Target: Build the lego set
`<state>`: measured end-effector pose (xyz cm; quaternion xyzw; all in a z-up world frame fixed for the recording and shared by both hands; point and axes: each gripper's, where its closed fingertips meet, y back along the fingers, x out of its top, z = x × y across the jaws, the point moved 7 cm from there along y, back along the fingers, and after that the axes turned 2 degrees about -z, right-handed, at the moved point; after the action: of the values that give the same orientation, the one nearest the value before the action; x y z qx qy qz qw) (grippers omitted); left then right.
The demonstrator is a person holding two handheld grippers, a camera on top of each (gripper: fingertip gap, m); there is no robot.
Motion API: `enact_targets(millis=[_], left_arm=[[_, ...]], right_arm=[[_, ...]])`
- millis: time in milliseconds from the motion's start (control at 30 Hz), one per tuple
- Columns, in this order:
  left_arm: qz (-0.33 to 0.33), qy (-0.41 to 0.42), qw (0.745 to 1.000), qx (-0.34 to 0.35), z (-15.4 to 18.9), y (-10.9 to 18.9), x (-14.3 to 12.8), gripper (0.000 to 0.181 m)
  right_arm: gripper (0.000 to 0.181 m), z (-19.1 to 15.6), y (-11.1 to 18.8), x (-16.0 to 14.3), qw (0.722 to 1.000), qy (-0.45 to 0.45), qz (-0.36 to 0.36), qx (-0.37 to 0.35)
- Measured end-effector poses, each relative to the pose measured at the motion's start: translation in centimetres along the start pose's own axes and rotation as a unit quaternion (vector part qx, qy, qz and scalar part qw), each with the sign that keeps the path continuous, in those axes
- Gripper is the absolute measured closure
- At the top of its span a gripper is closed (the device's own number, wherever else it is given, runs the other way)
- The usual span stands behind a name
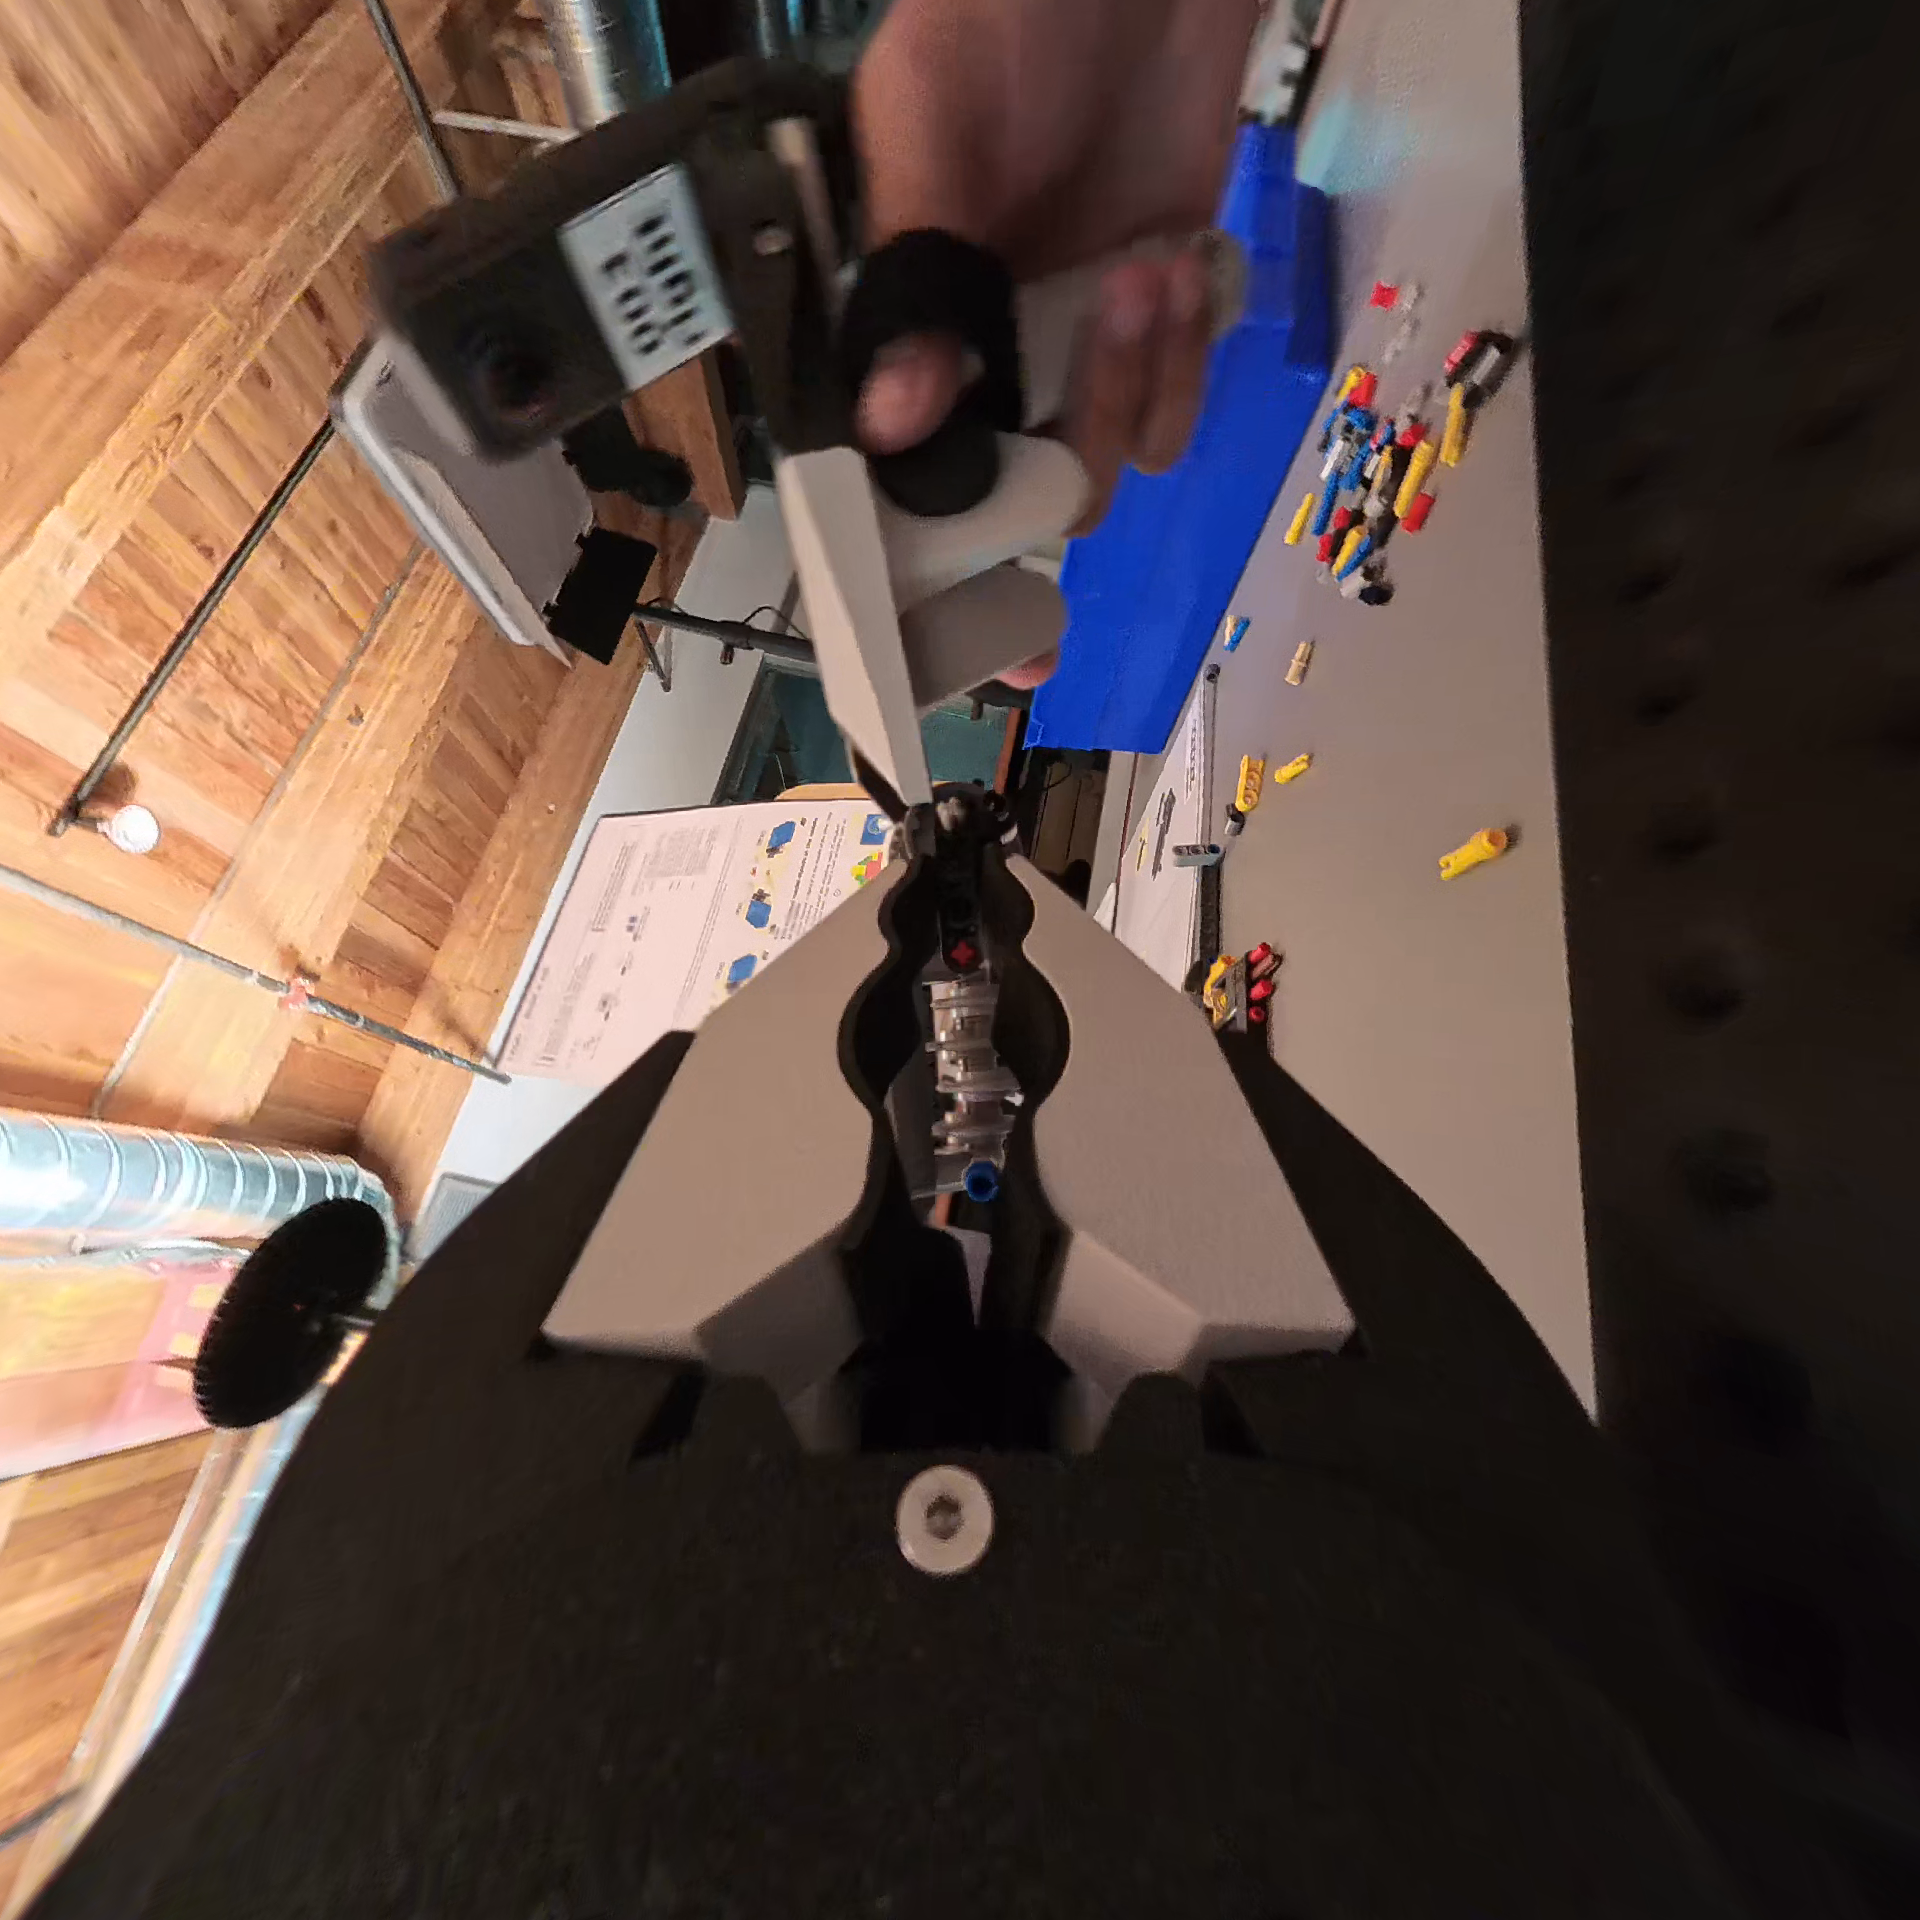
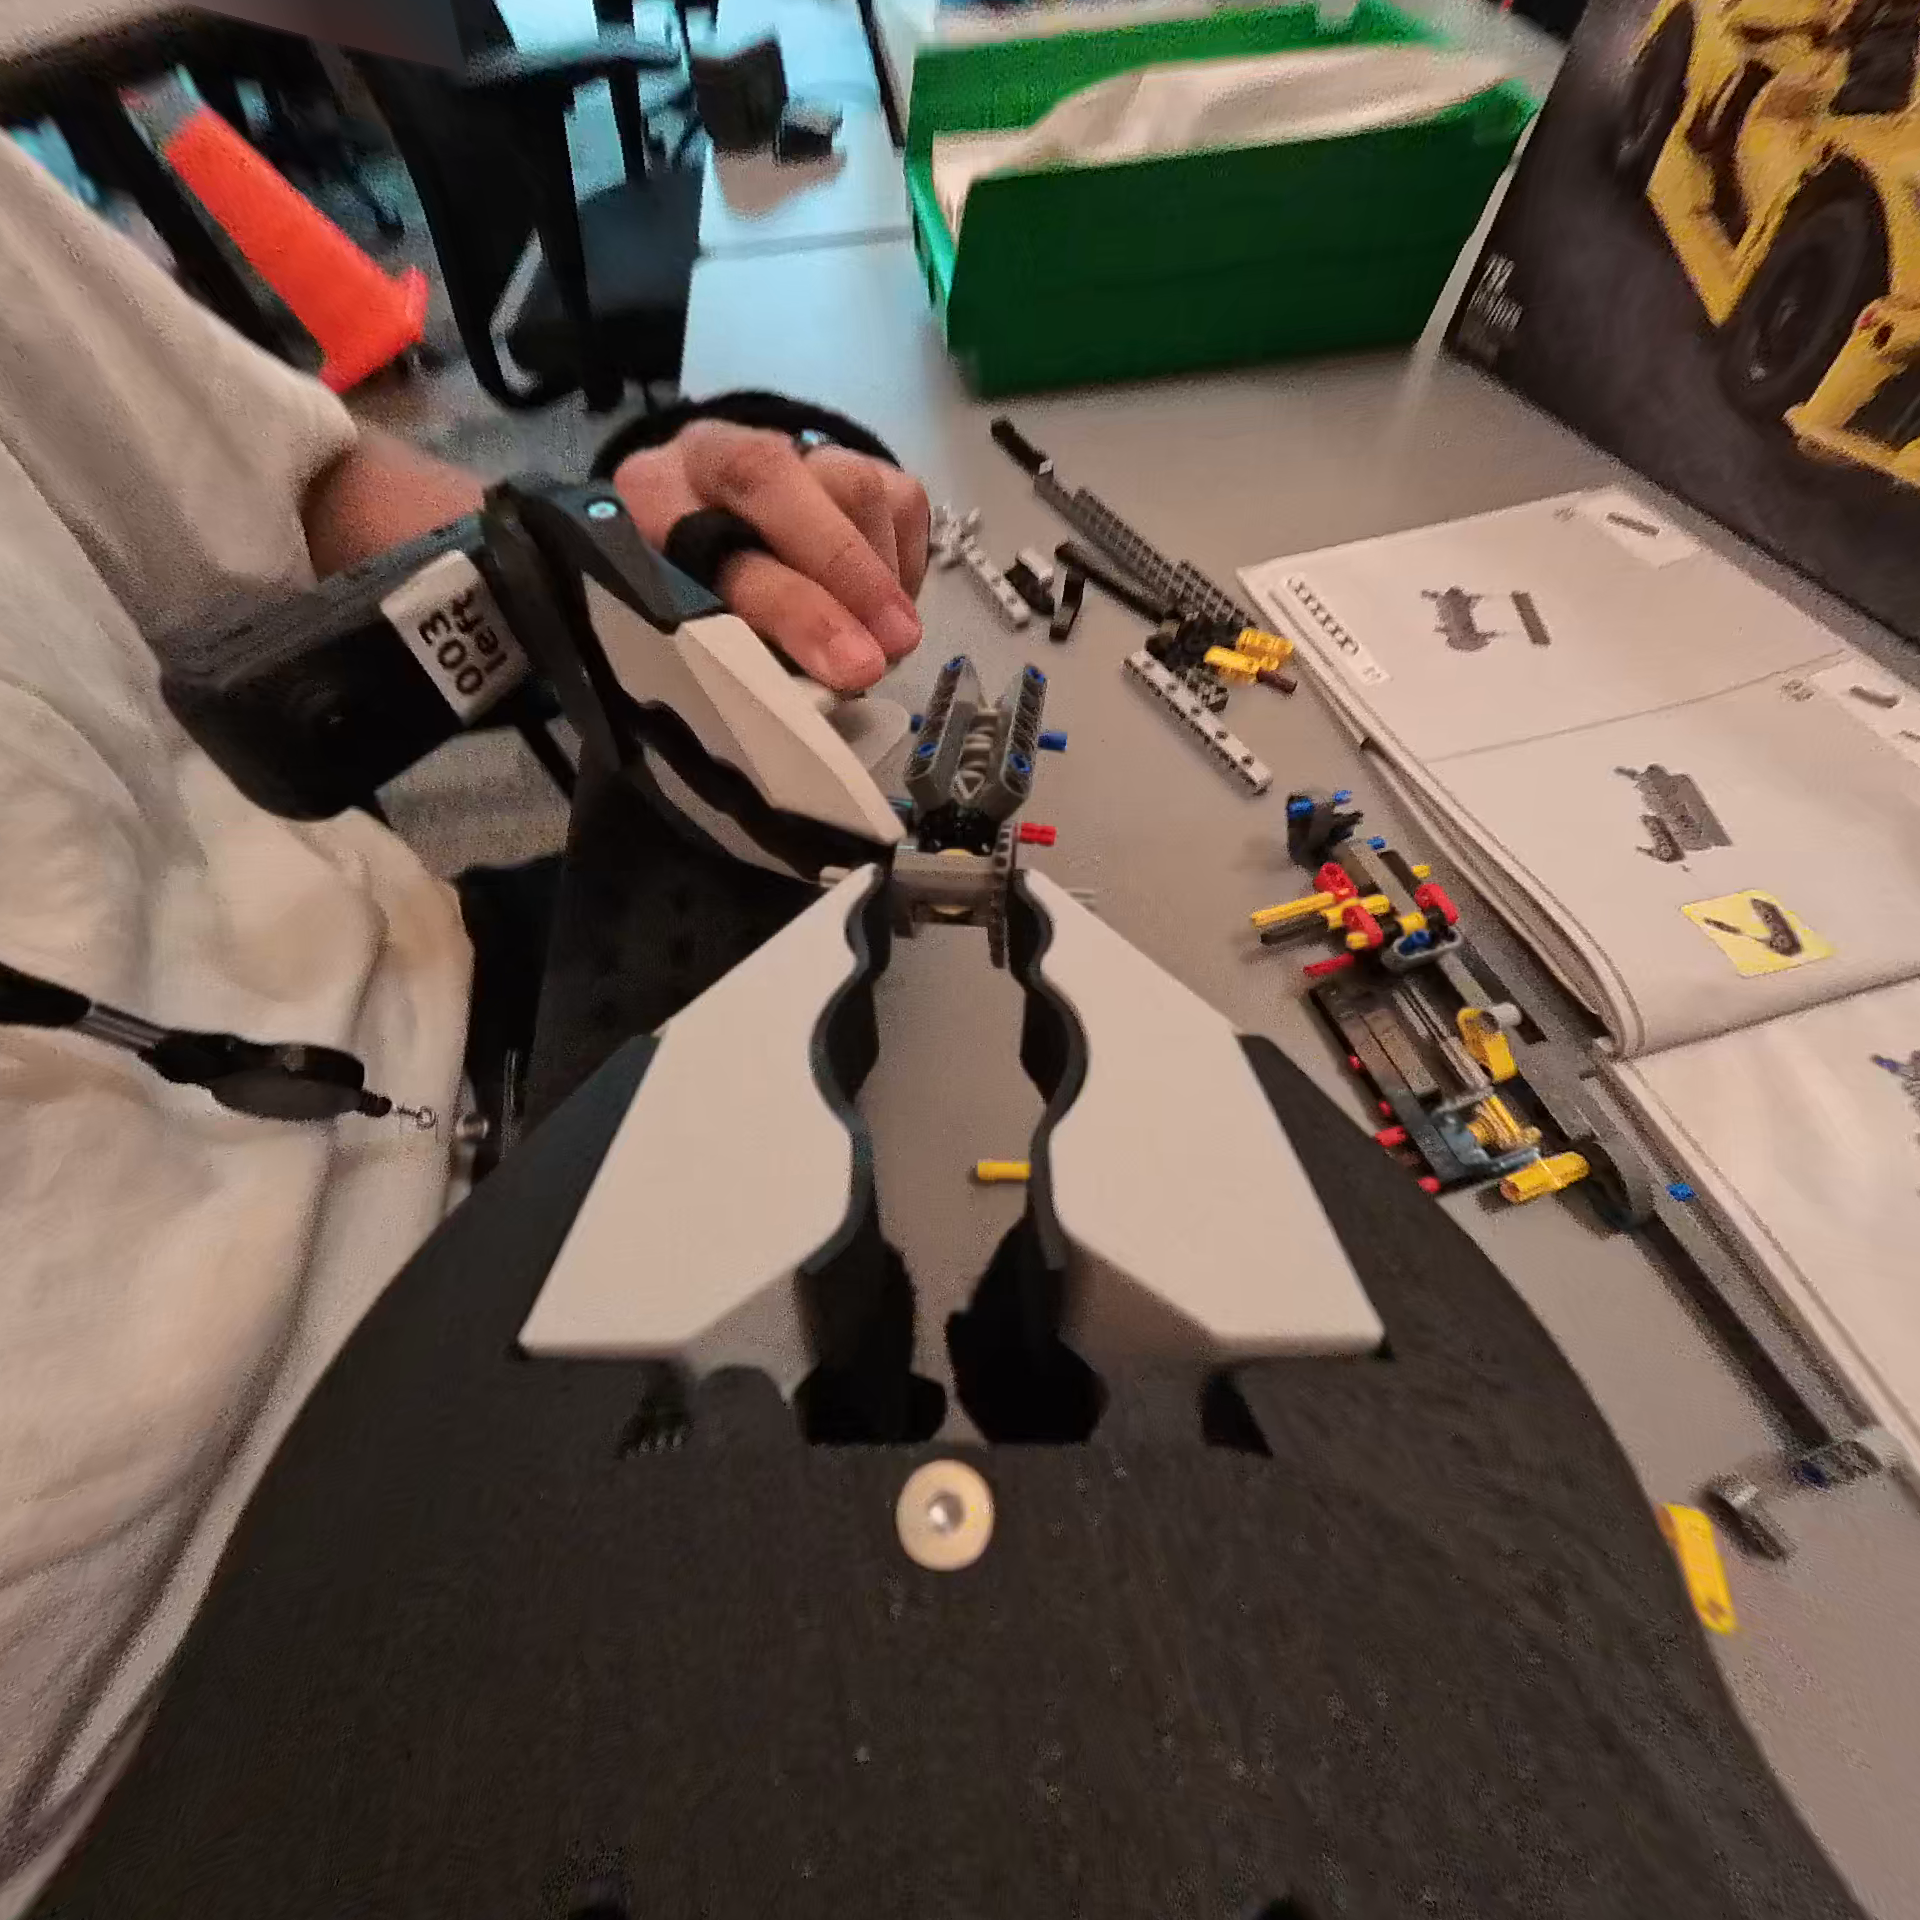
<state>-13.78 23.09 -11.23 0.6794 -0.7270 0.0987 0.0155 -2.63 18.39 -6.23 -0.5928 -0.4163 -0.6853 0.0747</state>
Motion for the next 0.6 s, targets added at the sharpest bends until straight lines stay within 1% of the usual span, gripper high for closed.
enact_targets(millis=[67, 133, 233, 300, 367, 467, 533, 600], left_arm=[[-0.002, -0.027, 1.000, -0.006, 0.5, -0.1, 0.2, 0.176], [-0.004, -0.041, 0.999, -0.007, 0.8, -0.2, 0.4, 0.175], [-0.009, -0.039, 0.999, -0.011, 0.8, -0.2, 0.3, 0.176], [-0.014, -0.035, 0.999, -0.011, 0.8, -0.3, 0.1, 0.176], [-0.019, -0.024, 0.999, -0.012, 0.7, -0.3, -0.1, 0.175], [-0.026, -0.016, 1.000, -0.007, 0.4, -0.3, -0.4, 0.175], [-0.031, -0.009, 0.999, -0.007, 0.3, -0.3, -0.5, 0.175], [-0.036, -0.005, 0.999, -0.006, 0.2, -0.3, -0.7, 0.175]], right_arm=[[0.160, 0.2, -0.2, 0.4, 0.997, 0.012, -0.075, 0.010], [0.160, 0.4, -0.4, 0.9, 0.992, 0.017, -0.126, 0.025], [0.159, 0.8, -0.9, 1.3, 0.987, 0.009, -0.157, 0.042], [0.156, 1.1, -0.9, 1.4, 0.987, 0.012, -0.157, 0.041], [0.151, 1.3, -0.2, 1.9, 0.991, 0.019, -0.126, 0.030], [0.149, 1.8, 1.6, 2.6, 1.000, 0.008, -0.014, 0.012], [0.149, 2.6, 2.4, 1.9, 0.998, -0.026, 0.050, -0.009], [0.146, 2.8, 2.1, 0.3, 0.995, -0.055, 0.087, -0.019]])
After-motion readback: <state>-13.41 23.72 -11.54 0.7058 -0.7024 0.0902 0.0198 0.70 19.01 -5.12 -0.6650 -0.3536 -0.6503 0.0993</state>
